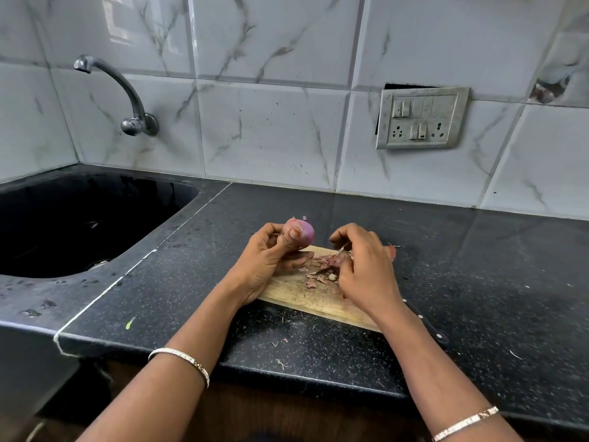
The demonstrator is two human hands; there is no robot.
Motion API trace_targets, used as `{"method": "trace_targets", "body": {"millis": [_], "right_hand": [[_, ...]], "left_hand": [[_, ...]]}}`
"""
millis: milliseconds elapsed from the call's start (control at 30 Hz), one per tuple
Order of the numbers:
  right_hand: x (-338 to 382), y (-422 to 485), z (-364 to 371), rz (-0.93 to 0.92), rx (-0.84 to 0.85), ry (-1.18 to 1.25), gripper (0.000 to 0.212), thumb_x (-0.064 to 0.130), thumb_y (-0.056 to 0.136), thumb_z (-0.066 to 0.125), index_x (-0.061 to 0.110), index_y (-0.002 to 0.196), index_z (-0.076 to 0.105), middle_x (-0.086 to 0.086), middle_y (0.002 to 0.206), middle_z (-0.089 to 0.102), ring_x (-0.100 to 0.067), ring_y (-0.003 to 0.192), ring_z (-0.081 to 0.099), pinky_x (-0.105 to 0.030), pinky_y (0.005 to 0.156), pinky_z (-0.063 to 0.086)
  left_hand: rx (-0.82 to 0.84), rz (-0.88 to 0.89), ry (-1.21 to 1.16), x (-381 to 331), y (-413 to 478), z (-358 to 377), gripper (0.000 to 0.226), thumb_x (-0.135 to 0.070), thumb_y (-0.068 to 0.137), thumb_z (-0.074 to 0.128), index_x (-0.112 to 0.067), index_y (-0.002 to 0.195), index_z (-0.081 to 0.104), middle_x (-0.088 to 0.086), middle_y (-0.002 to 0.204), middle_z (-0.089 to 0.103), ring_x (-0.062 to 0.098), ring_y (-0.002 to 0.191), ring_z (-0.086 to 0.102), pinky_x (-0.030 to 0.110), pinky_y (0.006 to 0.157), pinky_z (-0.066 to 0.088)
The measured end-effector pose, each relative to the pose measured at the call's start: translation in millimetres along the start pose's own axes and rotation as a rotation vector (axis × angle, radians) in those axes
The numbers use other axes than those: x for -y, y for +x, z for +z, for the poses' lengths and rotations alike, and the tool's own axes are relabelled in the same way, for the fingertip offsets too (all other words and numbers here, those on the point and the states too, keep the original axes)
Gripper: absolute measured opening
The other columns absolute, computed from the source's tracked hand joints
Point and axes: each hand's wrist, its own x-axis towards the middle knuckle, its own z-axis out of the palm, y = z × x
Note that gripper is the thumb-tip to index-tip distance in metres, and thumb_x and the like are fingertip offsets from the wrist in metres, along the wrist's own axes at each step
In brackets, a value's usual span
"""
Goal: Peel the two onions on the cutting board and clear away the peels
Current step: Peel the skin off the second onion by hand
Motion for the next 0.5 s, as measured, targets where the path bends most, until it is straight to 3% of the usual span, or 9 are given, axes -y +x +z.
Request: {"method": "trace_targets", "body": {"millis": [67,133,200,300,500], "right_hand": [[-1.4,1.6,-1.5,-0.017,-0.071,0.175,0.022,0.014,0.09,0.066,0.033,0.099,0.059,0.021,0.09,0.064,-0.005,0.089,0.061,-0.045,0.086,0.048],[0.6,2.6,-5.5,-0.018,-0.094,0.358,0.011,0.021,0.09,0.073,0.027,0.098,0.066,0.018,0.088,0.068,-0.003,0.084,0.064,-0.027,0.076,0.052],[3.9,3.3,-9.5,-0.023,-0.075,0.473,0.011,0.021,0.089,0.076,0.021,0.099,0.071,0.013,0.09,0.071,-0.002,0.083,0.065,-0.01,0.068,0.045],[4.1,4.1,-7.9,-0.035,-0.001,0.548,0.01,0.023,0.088,0.078,0.023,0.097,0.074,0.009,0.093,0.072,-0.009,0.086,0.067,-0.014,0.071,0.046],[0.5,5.6,-3.6,0.005,0.031,0.548,0.012,0.02,0.083,0.082,0.022,0.093,0.075,0.01,0.092,0.069,-0.008,0.083,0.067,-0.019,0.068,0.046]], "left_hand": [[0.006,0.016,0.049,-0.6,-1.5,-0.6,0.07,-0.032,0.066,0.084,-0.004,0.123,0.057,0.019,0.122,0.066,0.029,0.099,0.075,0.034,0.078,0.064],[0.029,0.04,0.146,-1.0,-2.3,-2.6,0.074,-0.027,0.06,0.09,-0.011,0.127,0.061,0.021,0.13,0.06,0.029,0.107,0.072,0.036,0.079,0.064],[0.081,0.029,0.171,-1.8,-2.8,-4.2,0.071,-0.015,0.064,0.089,-0.015,0.13,0.063,0.019,0.131,0.061,0.032,0.109,0.071,0.041,0.075,0.065],[0.146,0.009,0.156,-2.6,-2.5,-3.9,0.071,0.002,0.07,0.083,-0.014,0.135,0.061,0.019,0.127,0.066,0.033,0.1,0.074,0.044,0.072,0.065],[0.182,0.019,0.182,-1.9,-1.7,-7.8,0.069,-0.003,0.078,0.078,-0.021,0.141,0.059,0.013,0.123,0.072,0.031,0.109,0.07,0.047,0.096,0.056]]}}
